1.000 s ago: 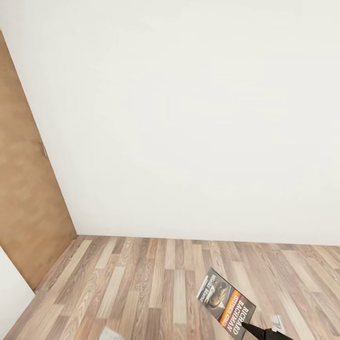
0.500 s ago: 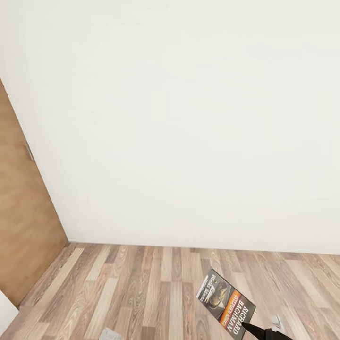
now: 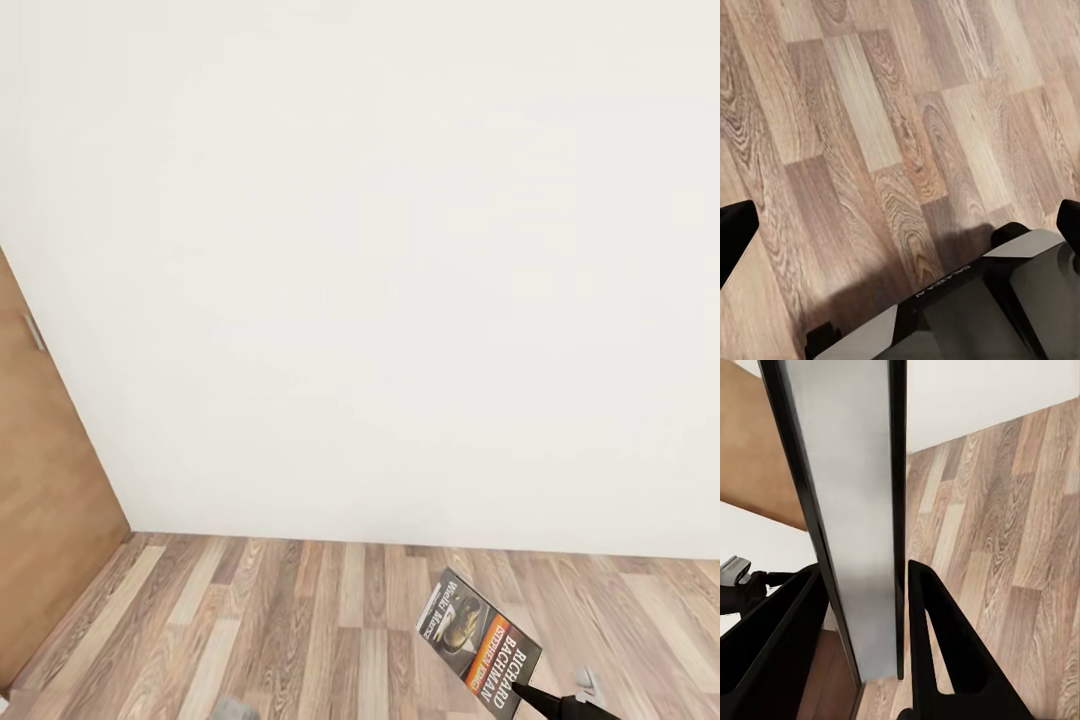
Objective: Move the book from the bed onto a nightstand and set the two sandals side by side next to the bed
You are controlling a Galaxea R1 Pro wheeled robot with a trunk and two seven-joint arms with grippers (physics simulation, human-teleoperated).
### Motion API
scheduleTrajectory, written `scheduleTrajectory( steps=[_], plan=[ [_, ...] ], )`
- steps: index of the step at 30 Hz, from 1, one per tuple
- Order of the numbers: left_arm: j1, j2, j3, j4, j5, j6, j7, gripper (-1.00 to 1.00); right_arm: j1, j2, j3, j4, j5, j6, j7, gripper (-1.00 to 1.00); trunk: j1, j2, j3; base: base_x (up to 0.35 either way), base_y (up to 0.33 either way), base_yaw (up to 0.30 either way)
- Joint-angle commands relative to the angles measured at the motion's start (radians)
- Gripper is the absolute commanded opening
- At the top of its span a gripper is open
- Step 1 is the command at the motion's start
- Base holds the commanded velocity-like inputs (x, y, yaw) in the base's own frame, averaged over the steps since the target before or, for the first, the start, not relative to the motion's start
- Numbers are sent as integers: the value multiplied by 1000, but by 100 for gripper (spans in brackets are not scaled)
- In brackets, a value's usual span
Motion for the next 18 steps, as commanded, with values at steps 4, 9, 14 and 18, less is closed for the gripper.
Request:
scheduleTrajectory(
  steps=[4, 9, 14, 18],
  plan=[
    [-1, 0, -9, 1, 8, -4, -3, 100, -1, -1, 3, 0, -8, -4, 2, -100, 1, -2, -2, 328, 0, 0],
    [-1, 0, -9, 1, 8, -4, -3, 100, -1, 0, 3, 0, -8, -4, 3, -100, 1, -2, -2, 328, 0, -9],
    [-1, 0, -9, 1, 8, -4, -3, 100, -1, 0, 3, 0, -8, -4, 3, -100, 1, -2, -2, 328, 0, -197],
    [-1, 0, -9, 1, 8, -4, -3, 100, -1, 0, 3, 0, -8, -4, 3, -100, 1, -2, -2, 286, 0, -271]
  ],
)
